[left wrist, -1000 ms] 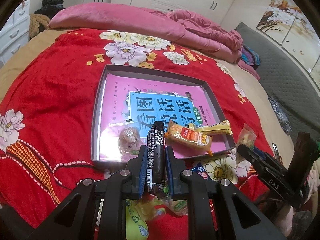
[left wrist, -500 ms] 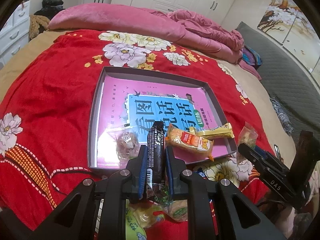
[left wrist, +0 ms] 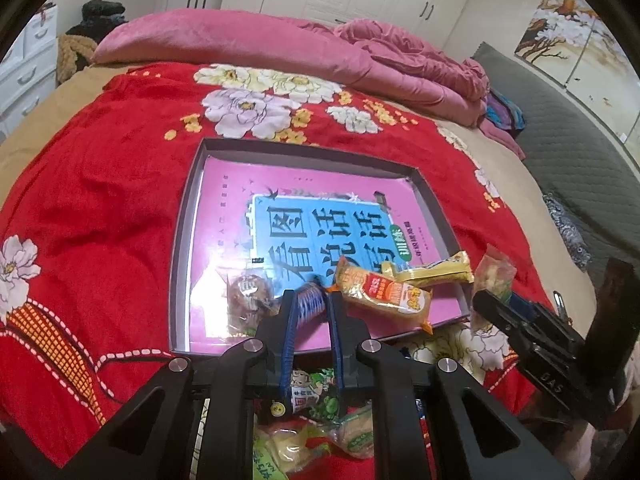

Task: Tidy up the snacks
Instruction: 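Carry the Snickers bar over the tray with the left tool while the right carries the cookie bag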

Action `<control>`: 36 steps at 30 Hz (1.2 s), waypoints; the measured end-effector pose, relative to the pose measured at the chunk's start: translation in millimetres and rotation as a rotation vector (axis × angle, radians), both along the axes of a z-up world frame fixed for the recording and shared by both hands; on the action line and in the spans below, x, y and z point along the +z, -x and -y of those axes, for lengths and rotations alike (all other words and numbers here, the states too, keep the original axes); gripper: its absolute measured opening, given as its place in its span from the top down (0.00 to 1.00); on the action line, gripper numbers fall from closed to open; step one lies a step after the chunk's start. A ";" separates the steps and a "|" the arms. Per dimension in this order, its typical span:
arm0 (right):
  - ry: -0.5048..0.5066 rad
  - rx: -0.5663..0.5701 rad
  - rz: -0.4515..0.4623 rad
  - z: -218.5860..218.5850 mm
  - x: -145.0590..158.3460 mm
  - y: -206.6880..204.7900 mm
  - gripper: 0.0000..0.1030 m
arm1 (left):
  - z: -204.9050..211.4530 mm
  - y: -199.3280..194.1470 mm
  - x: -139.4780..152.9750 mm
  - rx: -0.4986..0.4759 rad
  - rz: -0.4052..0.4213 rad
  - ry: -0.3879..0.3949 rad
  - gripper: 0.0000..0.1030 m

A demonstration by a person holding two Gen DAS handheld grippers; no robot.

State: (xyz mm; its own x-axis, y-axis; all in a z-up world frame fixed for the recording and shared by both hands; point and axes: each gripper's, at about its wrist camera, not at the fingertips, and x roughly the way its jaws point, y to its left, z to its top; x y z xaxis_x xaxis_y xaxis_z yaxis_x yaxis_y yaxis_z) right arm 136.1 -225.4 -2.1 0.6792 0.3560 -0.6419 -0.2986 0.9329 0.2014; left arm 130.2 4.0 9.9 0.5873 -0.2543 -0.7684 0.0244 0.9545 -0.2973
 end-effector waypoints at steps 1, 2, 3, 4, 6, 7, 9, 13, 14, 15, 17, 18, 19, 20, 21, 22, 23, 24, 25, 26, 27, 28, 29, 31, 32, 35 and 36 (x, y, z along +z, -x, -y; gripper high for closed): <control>0.000 0.000 -0.001 -0.2 -0.2 0.0 0.58 | 0.0 -0.7 -2.4 0.000 -0.006 0.002 0.86; -0.001 0.000 -0.002 0.4 -0.4 0.0 0.58 | -0.2 -1.4 -5.4 0.002 -0.013 0.001 0.86; -0.003 -0.002 -0.002 1.2 -0.5 -0.1 0.58 | -0.4 -2.4 -8.6 0.003 -0.021 -0.003 0.86; -0.006 -0.004 -0.003 2.2 -0.7 -0.6 0.58 | -0.5 -2.9 -10.6 0.004 -0.026 -0.004 0.86; -0.013 -0.008 -0.008 3.3 -1.1 -2.1 0.58 | -1.2 -4.5 -14.7 0.004 -0.036 -0.003 0.86; -0.017 -0.009 -0.012 3.9 -1.7 -2.9 0.58 | -0.9 -5.1 -15.9 0.003 -0.038 -0.003 0.86; -0.018 -0.008 -0.018 4.4 -3.2 -4.7 0.58 | 0.4 -6.5 -18.0 -0.003 -0.043 -0.008 0.86; -0.007 0.003 -0.032 1.0 -7.3 -9.1 0.58 | 2.2 -9.5 -24.0 -0.011 -0.060 -0.007 0.86; -0.005 0.007 -0.034 -0.3 -8.1 -9.6 0.58 | 3.0 -10.2 -25.4 -0.014 -0.063 -0.011 0.86; -0.002 0.013 -0.037 -2.2 -9.2 -10.7 0.58 | 3.3 -10.3 -26.1 -0.015 -0.064 -0.013 0.86; 0.001 0.021 -0.043 -5.1 -11.1 -11.7 0.58 | 3.6 -11.0 -27.4 -0.019 -0.068 -0.011 0.86; 0.005 0.025 -0.045 -6.7 -12.1 -12.1 0.58 | 3.9 -11.8 -28.2 -0.021 -0.071 -0.015 0.86; 0.009 0.028 -0.047 -8.2 -12.9 -12.9 0.58 | 4.6 -12.7 -29.3 -0.024 -0.076 -0.023 0.86; 0.011 0.031 -0.048 -9.1 -13.7 -13.4 0.58 | 5.2 -13.2 -30.0 -0.024 -0.079 -0.030 0.86; 0.013 0.032 -0.050 -10.0 -14.5 -13.9 0.58 | 5.8 -14.3 -30.9 -0.025 -0.083 -0.035 0.86; 0.014 0.033 -0.051 -10.2 -15.2 -14.3 0.58 | 6.3 -15.2 -32.0 -0.027 -0.087 -0.038 0.86; 0.015 0.034 -0.053 -10.5 -15.9 -15.1 0.58 | 6.8 -16.3 -33.2 -0.029 -0.093 -0.040 0.85; 0.015 0.034 -0.054 -11.2 -16.2 -15.6 0.58 | 7.3 -17.6 -35.3 -0.028 -0.102 -0.046 0.85; 0.016 0.035 -0.056 -11.3 -16.7 -16.1 0.58 | 7.3 -18.3 -36.7 -0.027 -0.108 -0.048 0.85; 0.015 0.035 -0.056 -12.0 -16.8 -16.2 0.58 | 7.4 -19.2 -38.6 -0.028 -0.117 -0.047 0.85; 0.014 0.035 -0.057 -12.0 -17.1 -16.6 0.58 | 7.2 -20.1 -40.5 -0.027 -0.124 -0.047 0.85; 0.014 0.036 -0.059 -12.1 -17.3 -17.0 0.58 | 6.9 -21.0 -42.4 -0.026 -0.131 -0.045 0.84; 0.013 0.035 -0.060 -12.0 -17.6 -17.4 0.58 | 7.1 -21.7 -43.8 -0.027 -0.135 -0.044 0.83; 0.012 0.037 -0.063 -12.3 -18.1 -18.5 0.58 | 8.5 -23.5 -46.8 -0.032 -0.146 -0.045 0.82; 0.012 0.038 -0.064 -12.6 -18.4 -19.2 0.58 | 9.1 -24.0 -47.2 -0.032 -0.145 -0.050 0.81; 0.018 0.044 -0.064 -14.4 -19.2 -20.4 0.58 | 11.4 -26.0 -47.1 -0.037 -0.144 -0.058 0.76; 0.020 0.046 -0.064 -15.2 -19.5 -20.8 0.58 | 12.3 -26.8 -46.8 -0.038 -0.142 -0.058 0.71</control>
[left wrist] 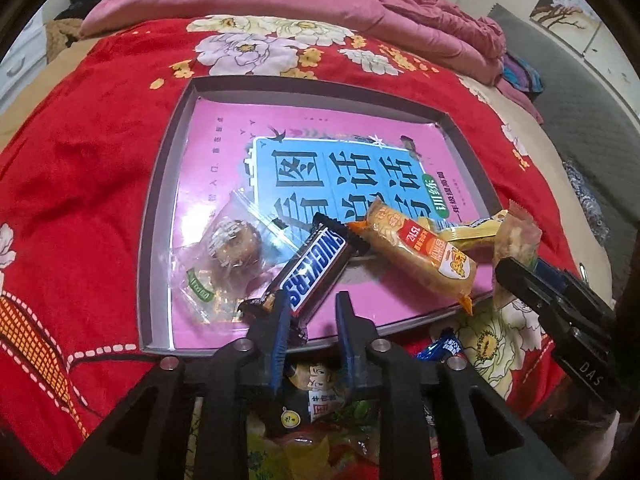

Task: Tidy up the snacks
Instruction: 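Carry the Snickers bar over the tray with the left tool while the right carries the cookie bag, then lower and release the Snickers in the tray with the left tool while the right releases the cookie bag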

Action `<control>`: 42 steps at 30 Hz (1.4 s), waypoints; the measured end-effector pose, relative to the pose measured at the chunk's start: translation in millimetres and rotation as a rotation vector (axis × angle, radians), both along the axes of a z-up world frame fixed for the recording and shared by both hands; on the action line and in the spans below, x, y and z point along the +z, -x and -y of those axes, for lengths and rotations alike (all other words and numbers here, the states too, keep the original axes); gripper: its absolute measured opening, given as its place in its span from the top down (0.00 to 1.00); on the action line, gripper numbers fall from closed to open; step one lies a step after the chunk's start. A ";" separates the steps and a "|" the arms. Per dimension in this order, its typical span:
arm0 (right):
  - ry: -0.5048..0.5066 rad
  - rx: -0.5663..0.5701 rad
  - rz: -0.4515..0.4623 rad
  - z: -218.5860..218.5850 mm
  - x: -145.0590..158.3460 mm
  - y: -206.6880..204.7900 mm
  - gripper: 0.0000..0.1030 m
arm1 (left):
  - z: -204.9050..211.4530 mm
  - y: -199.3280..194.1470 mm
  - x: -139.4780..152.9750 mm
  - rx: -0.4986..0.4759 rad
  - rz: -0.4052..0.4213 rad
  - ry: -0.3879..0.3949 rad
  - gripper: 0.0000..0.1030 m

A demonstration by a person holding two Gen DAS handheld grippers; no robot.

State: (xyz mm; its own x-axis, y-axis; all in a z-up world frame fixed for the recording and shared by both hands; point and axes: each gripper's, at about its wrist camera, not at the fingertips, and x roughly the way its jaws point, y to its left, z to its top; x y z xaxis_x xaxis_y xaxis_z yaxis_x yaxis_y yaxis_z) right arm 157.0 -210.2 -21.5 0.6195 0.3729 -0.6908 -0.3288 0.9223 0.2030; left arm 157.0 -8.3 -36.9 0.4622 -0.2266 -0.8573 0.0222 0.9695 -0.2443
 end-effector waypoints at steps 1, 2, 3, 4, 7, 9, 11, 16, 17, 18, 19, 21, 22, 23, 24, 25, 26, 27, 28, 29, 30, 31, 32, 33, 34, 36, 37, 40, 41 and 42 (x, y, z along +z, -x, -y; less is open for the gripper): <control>0.002 0.003 -0.001 -0.8 -0.5 -0.5 0.58 | 0.3 -0.8 0.1 0.000 0.000 -0.001 0.68; 0.004 0.007 -0.001 -1.8 -0.9 -1.2 0.58 | 0.8 -1.6 -0.3 0.000 -0.001 -0.002 0.64; 0.009 0.010 -0.001 -2.9 -1.5 -1.8 0.58 | 1.1 -2.1 -0.8 0.000 -0.003 -0.006 0.64; 0.012 0.012 -0.002 -3.5 -2.1 -2.4 0.58 | 1.2 -2.5 -1.2 0.003 -0.003 -0.012 0.64; 0.025 0.015 -0.003 -6.4 -4.0 -4.0 0.58 | 1.4 -3.8 -1.8 0.006 -0.002 -0.026 0.62; 0.031 0.016 -0.006 -7.9 -5.9 -5.6 0.58 | 1.6 -4.5 -1.8 0.006 -0.002 -0.030 0.61; 0.037 0.017 -0.007 -9.2 -7.6 -7.6 0.58 | 1.5 -5.9 -2.1 0.009 -0.001 -0.039 0.60; 0.051 0.016 -0.007 -11.5 -10.8 -12.0 0.58 | 1.8 -10.2 -2.0 0.012 0.004 -0.063 0.59; 0.054 0.016 -0.007 -11.6 -11.5 -12.7 0.58 | 2.2 -11.1 -2.1 0.012 0.004 -0.067 0.59; 0.056 0.016 -0.008 -12.0 -12.5 -13.5 0.58 | 2.3 -12.0 -2.4 0.013 0.004 -0.072 0.59; 0.058 0.017 -0.009 -12.7 -13.3 -14.3 0.58 | 2.6 -12.9 -2.6 0.014 0.005 -0.077 0.59; 0.060 0.018 -0.010 -13.4 -14.4 -15.9 0.58 | 3.1 -14.3 -3.0 0.015 0.007 -0.087 0.58; 0.060 0.019 -0.012 -13.7 -14.9 -16.6 0.58 | 3.3 -15.3 -3.3 0.017 0.007 -0.094 0.58; 0.058 0.020 -0.012 -13.9 -15.2 -17.4 0.58 | 3.6 -16.5 -3.7 0.019 0.007 -0.101 0.59; 0.057 0.021 -0.011 -14.2 -15.2 -18.2 0.58 | 3.8 -17.2 -4.0 0.020 0.006 -0.104 0.58; 0.057 0.022 -0.011 -14.8 -15.4 -18.7 0.58 | 4.0 -18.3 -5.6 0.019 -0.003 -0.101 0.58; 0.056 0.024 -0.011 -14.9 -15.9 -18.9 0.58 | 3.8 -19.5 -8.3 0.024 -0.017 -0.095 0.58; 0.054 0.025 -0.011 -15.3 -16.2 -19.5 0.58 | 3.5 -19.8 -9.7 0.029 -0.021 -0.088 0.58; 0.053 0.026 -0.011 -15.5 -16.4 -20.1 0.58 | 3.4 -19.9 -10.0 0.032 -0.020 -0.084 0.58; 0.053 0.027 -0.009 -15.9 -16.5 -21.0 0.58 | 4.2 -20.4 -10.6 0.031 -0.022 -0.087 0.58; 0.054 0.028 -0.007 -16.3 -16.4 -21.7 0.58 | 5.1 -20.3 -11.2 0.030 -0.022 -0.090 0.58; 0.055 0.028 -0.005 -16.7 -16.4 -22.6 0.58 | 5.7 -20.7 -11.7 0.029 -0.024 -0.093 0.58; 0.056 0.029 -0.005 -17.1 -16.8 -24.0 0.58 | 5.8 -20.9 -12.3 0.031 -0.026 -0.093 0.58; 0.058 0.029 -0.007 -17.5 -17.7 -25.3 0.58 | 6.0 -21.0 -12.9 0.033 -0.028 -0.092 0.58; 0.059 0.028 -0.009 -17.9 -18.7 -26.5 0.58 | 6.1 -21.3 -13.3 0.034 -0.029 -0.092 0.58; 0.062 0.028 -0.015 -18.5 -20.5 -28.7 0.58 | 6.8 -21.9 -13.8 0.035 -0.027 -0.096 0.58; 0.062 0.028 -0.015 -18.7 -20.8 -29.7 0.58 | 7.2 -22.3 -13.9 0.036 -0.028 -0.099 0.58; 0.059 0.033 -0.019 -19.2 -21.4 -31.0 0.58 | 9.1 -23.8 -13.9 0.040 -0.034 -0.110 0.58; 0.058 0.034 -0.020 -18.8 -21.4 -31.9 0.58 | 10.0 -24.6 -13.9 0.041 -0.036 -0.114 0.58; 0.058 0.035 -0.021 -18.3 -21.3 -31.9 0.58 | 10.9 -25.3 -13.8 0.040 -0.037 -0.117 0.58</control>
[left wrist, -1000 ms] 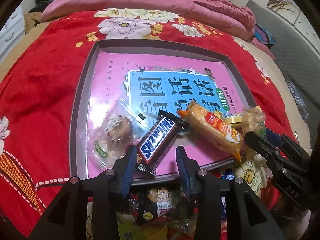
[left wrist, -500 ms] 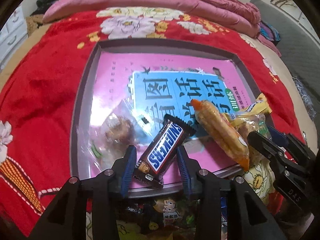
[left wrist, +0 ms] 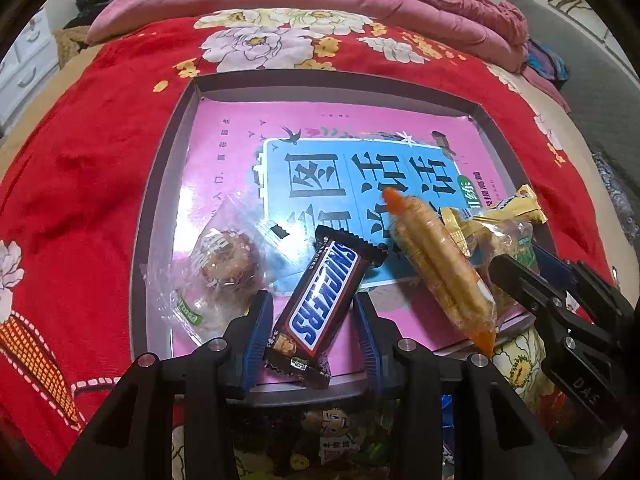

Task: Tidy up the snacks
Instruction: 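Lower and release the Snickers in the tray with the left tool while the right releases the cookie bag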

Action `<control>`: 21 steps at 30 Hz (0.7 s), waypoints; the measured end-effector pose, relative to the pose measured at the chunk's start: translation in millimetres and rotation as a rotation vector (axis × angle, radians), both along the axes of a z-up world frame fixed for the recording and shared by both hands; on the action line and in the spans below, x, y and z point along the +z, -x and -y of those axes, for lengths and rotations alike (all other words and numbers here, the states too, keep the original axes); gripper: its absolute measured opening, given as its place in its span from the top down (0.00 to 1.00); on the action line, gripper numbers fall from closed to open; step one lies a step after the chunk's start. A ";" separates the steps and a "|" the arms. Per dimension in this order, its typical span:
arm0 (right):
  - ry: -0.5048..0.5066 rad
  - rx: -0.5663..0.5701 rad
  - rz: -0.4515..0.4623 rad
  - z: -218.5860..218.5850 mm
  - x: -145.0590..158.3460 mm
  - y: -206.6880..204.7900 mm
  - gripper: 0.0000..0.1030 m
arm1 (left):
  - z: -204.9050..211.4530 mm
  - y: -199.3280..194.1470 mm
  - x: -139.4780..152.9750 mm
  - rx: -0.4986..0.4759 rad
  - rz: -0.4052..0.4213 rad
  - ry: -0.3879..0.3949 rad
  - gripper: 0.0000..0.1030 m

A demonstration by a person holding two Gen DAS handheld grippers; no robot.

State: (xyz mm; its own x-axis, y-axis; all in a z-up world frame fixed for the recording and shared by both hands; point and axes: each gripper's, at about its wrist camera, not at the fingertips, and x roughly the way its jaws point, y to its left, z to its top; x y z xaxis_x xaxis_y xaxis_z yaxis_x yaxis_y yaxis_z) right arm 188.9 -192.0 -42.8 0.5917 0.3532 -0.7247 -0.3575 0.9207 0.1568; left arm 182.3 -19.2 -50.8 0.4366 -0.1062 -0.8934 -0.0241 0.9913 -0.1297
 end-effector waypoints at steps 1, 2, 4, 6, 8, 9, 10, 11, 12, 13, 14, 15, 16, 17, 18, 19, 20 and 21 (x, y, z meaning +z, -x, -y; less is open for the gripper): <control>0.003 0.000 0.004 1.0 0.3 -0.1 0.58 | 1.2 -0.5 -0.2 -0.001 -0.001 -0.005 0.58; 0.007 -0.003 0.006 1.8 0.3 -0.5 0.58 | 2.2 -0.7 -0.5 0.000 0.000 -0.011 0.58; 0.001 -0.006 -0.001 4.2 -0.8 -1.6 0.58 | 3.4 -0.7 -0.6 0.002 -0.002 -0.017 0.58; -0.009 -0.009 -0.016 5.9 -2.8 -2.8 0.58 | 5.0 -0.9 -0.8 0.001 -0.005 -0.024 0.58; -0.015 -0.006 -0.028 6.2 -5.2 -3.9 0.58 | 6.2 -1.4 -1.1 0.006 -0.009 -0.031 0.58; -0.019 -0.006 -0.032 6.1 -6.0 -4.6 0.57 | 7.0 -1.8 -1.3 0.006 -0.012 -0.035 0.58; -0.026 -0.001 -0.038 5.5 -7.1 -5.1 0.57 | 7.7 -1.4 -1.4 0.006 -0.014 -0.039 0.58; -0.029 0.002 -0.042 4.7 -7.8 -5.4 0.57 | 8.7 -1.9 -1.5 0.008 -0.018 -0.042 0.58; -0.034 0.004 -0.045 4.1 -7.9 -5.6 0.57 | 9.4 -2.2 -1.8 0.008 -0.020 -0.044 0.58; -0.045 0.009 -0.047 3.5 -7.7 -5.7 0.57 | 10.5 -2.9 -1.7 0.006 -0.023 -0.048 0.58; -0.054 0.013 -0.049 2.8 -7.8 -5.5 0.57 | 11.6 -3.8 -1.7 0.008 -0.027 -0.054 0.58; -0.061 0.020 -0.050 1.8 -8.0 -5.4 0.57 | 12.4 -4.1 -1.7 0.008 -0.029 -0.056 0.57; -0.060 0.024 -0.052 0.7 -8.4 -5.7 0.57 | 13.3 -4.6 -1.7 0.007 -0.029 -0.059 0.57; -0.059 0.027 -0.053 -0.1 -8.7 -6.0 0.57 | 14.3 -5.2 -1.8 0.006 -0.030 -0.060 0.55; -0.062 0.027 -0.054 -0.5 -9.0 -6.9 0.57 | 15.4 -5.6 -2.0 0.004 -0.032 -0.062 0.53; -0.069 0.026 -0.059 -0.2 -9.4 -7.8 0.57 | 16.6 -5.7 -2.1 0.001 -0.032 -0.067 0.52; -0.075 0.026 -0.064 -0.1 -9.4 -8.7 0.57 | 17.6 -6.0 -2.3 -0.001 -0.032 -0.072 0.52; -0.083 0.027 -0.067 0.3 -9.8 -9.5 0.57 | 18.5 -6.2 -2.4 -0.001 -0.032 -0.075 0.51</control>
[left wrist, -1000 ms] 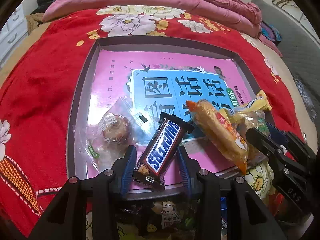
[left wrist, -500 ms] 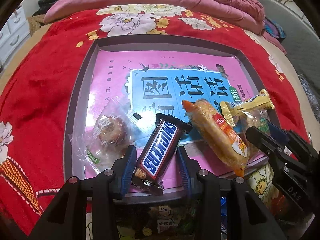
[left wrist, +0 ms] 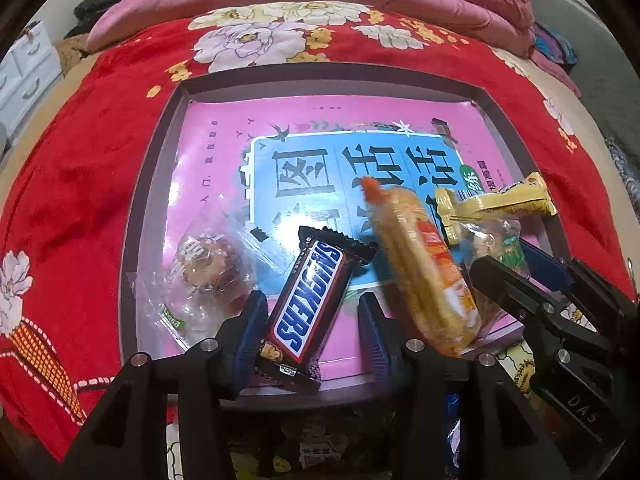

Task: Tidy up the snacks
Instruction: 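Lower and release the Snickers in the tray with the left tool while the right releases the cookie bag, then raise both open tools up and away from the tray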

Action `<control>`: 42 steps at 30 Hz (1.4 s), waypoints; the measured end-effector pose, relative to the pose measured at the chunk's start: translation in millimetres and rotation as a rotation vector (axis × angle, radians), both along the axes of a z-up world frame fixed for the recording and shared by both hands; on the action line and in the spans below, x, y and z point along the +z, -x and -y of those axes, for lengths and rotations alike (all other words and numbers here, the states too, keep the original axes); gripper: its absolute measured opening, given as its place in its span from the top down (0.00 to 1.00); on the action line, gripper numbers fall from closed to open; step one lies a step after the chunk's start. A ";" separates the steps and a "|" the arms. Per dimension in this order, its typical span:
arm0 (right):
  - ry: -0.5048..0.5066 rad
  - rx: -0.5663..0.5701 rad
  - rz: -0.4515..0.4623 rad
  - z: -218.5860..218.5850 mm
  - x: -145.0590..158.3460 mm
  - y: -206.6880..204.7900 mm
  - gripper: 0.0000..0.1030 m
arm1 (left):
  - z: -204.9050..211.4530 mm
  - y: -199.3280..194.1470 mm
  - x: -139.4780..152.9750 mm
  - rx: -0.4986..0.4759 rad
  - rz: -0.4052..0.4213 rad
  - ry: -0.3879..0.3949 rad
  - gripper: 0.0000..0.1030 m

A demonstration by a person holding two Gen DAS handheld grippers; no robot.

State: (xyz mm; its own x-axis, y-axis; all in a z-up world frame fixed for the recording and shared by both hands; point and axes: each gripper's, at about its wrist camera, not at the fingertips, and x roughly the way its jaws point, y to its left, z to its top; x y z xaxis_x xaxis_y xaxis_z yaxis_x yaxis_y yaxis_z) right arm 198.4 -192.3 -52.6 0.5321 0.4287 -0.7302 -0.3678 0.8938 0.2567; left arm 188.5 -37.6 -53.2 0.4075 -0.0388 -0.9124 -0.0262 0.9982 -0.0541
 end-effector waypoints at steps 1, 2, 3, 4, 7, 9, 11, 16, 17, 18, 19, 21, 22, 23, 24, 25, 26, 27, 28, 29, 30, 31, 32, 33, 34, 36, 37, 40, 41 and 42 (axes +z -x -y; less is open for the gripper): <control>-0.002 -0.001 -0.002 0.3 -0.2 -0.9 0.57 | 0.5 0.1 0.0 -0.001 0.000 0.000 0.50; -0.004 0.000 -0.003 0.6 -0.2 -1.3 0.57 | 1.0 -0.4 0.0 0.000 -0.001 0.000 0.50; -0.005 0.000 -0.003 0.6 -0.4 -1.5 0.57 | 1.2 -1.0 0.1 0.002 -0.003 0.004 0.49; -0.008 -0.001 -0.007 0.8 -0.9 -1.8 0.57 | 1.5 -1.3 0.1 0.002 -0.005 0.007 0.49; -0.009 -0.003 -0.014 0.3 -2.5 -3.0 0.57 | 1.9 -2.7 0.3 0.003 -0.013 0.013 0.47; -0.010 -0.002 -0.017 -0.1 -3.9 -2.9 0.57 | 1.5 -3.6 0.6 0.005 -0.019 0.022 0.47; -0.014 -0.005 -0.022 0.4 -4.5 -3.3 0.56 | 0.7 -3.6 0.9 0.005 -0.021 0.028 0.47; -0.030 -0.024 -0.028 3.7 -5.3 -4.8 0.55 | -0.8 -3.8 1.0 0.003 -0.026 0.031 0.47; -0.036 -0.028 -0.028 4.8 -5.3 -5.3 0.54 | -1.0 -3.8 1.0 0.003 -0.025 0.035 0.46; -0.041 -0.033 -0.027 5.9 -5.2 -5.7 0.54 | -0.8 -4.1 1.0 0.003 -0.024 0.035 0.46; -0.049 -0.041 -0.027 7.4 -5.2 -6.2 0.53 | -0.5 -4.2 0.9 0.003 -0.020 0.034 0.46; -0.066 -0.051 -0.039 9.1 -5.2 -8.0 0.53 | 0.2 -4.2 0.6 0.004 -0.016 0.035 0.44; -0.081 -0.053 -0.043 10.9 -4.8 -8.3 0.53 | 0.4 -4.4 0.9 0.002 -0.015 0.040 0.44; -0.086 -0.050 -0.039 11.9 -3.8 -8.0 0.52 | 0.5 -4.9 1.1 0.001 -0.015 0.047 0.43; -0.084 -0.049 -0.037 12.2 -2.6 -7.6 0.52 | 0.7 -5.3 1.0 0.002 -0.013 0.046 0.43; -0.082 -0.047 -0.029 13.0 -1.1 -7.2 0.52 | 0.3 -5.4 1.0 0.007 -0.011 0.044 0.43; -0.080 -0.048 -0.022 14.0 0.6 -7.1 0.52 | -0.3 -5.5 0.9 0.012 -0.011 0.049 0.43; -0.082 -0.049 -0.021 15.0 1.9 -7.0 0.52 | -0.7 -5.4 1.2 0.016 -0.010 0.052 0.43; -0.088 -0.054 -0.015 16.8 4.1 -6.9 0.52 | -0.7 -5.5 1.4 0.017 -0.009 0.053 0.42; -0.091 -0.057 -0.012 18.1 5.6 -6.4 0.51 | -0.3 -5.6 1.4 0.015 -0.011 0.053 0.42; -0.095 -0.060 -0.008 19.7 7.2 -6.3 0.51 | -0.2 -5.5 1.9 0.014 -0.010 0.051 0.42; -0.096 -0.063 0.000 21.1 9.0 -5.9 0.50 | -0.6 -5.0 2.8 0.014 -0.006 0.052 0.42; -0.093 -0.067 0.006 22.2 10.0 -5.3 0.49 | -0.9 -4.5 3.7 0.014 -0.006 0.054 0.42; -0.093 -0.071 0.010 23.3 10.6 -5.2 0.48 | -1.3 -4.1 5.0 0.014 -0.006 0.057 0.41; -0.094 -0.073 0.009 24.2 10.7 -5.4 0.48 | -1.9 -3.2 6.5 0.014 -0.003 0.059 0.41; -0.097 -0.078 0.008 25.2 11.0 -5.3 0.47 | -2.7 -2.2 9.7 0.012 0.002 0.061 0.41; -0.095 -0.078 0.010 25.2 11.5 -5.3 0.47 | -3.4 -1.8 11.1 0.011 0.007 0.063 0.40; -0.089 -0.079 0.020 24.6 13.7 -4.5 0.46 | -6.4 -0.5 15.2 0.021 0.019 0.071 0.39; -0.088 -0.079 0.024 24.4 14.7 -4.0 0.45 | -7.5 0.1 16.6 0.024 0.022 0.082 0.38; -0.084 -0.079 0.030 24.1 15.8 -3.5 0.45 | -7.6 0.4 17.3 0.025 0.024 0.085 0.37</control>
State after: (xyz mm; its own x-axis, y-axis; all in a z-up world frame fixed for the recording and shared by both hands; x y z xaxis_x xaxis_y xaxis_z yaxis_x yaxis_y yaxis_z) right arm 201.8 -216.3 -36.8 0.5878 0.4434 -0.6767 -0.3055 0.8962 0.3218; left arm 188.1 -30.0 -35.9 0.4309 -0.1054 -0.8962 -0.0490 0.9890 -0.1398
